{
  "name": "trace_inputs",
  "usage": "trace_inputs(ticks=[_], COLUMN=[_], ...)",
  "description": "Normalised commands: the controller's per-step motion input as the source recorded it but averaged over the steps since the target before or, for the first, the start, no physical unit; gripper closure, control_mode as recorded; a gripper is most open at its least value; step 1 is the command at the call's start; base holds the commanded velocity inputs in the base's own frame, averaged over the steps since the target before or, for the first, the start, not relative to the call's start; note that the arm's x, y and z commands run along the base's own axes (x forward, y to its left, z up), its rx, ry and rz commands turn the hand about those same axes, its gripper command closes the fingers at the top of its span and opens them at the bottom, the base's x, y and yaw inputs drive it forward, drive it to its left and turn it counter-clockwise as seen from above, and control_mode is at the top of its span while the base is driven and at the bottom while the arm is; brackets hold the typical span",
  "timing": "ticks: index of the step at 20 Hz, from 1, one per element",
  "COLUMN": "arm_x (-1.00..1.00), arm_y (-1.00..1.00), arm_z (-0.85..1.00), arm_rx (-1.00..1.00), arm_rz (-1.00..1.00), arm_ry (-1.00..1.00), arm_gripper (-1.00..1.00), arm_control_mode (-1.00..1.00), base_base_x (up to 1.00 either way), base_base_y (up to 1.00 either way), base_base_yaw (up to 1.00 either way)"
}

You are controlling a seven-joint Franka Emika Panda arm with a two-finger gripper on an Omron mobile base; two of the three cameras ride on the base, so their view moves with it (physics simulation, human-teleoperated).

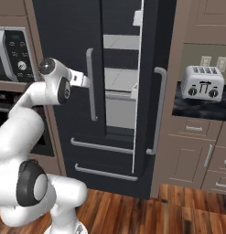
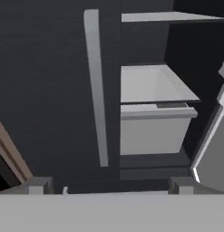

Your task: Place one of the steaks on the plate and the other in the bowl. Then place the bowl in the fridge.

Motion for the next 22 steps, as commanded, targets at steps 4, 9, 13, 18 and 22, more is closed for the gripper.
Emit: trace_inputs(ticks=[4,9,13,18,22], arm_x=[0.89,0.95,0.87,0.4,0.46], arm_y=[0.0,0.0,0.0,0.0,0.0], arm_z=[0.0,0.0,-0.06,-0.32,-0.25], arm_rx=[0.0,0.0,0.0,0.0,0.0], arm_rz=[0.02,0.02,0.02,0.07,0.06], arm_ry=[0.1,0.11,0.03,-0.21,-0.24], arm_gripper=[-1.0,-1.0,-1.0,-1.0,-1.0], arm_control_mode=[-1.0,-1.0,-1.0,-1.0,-1.0], base_base_x=[0.0,0.0,0.0,0.0,0.0], base_base_y=[0.0,0.0,0.0,0.0,0.0], base_base_yaw=[0.0,0.0,0.0,0.0,0.0])
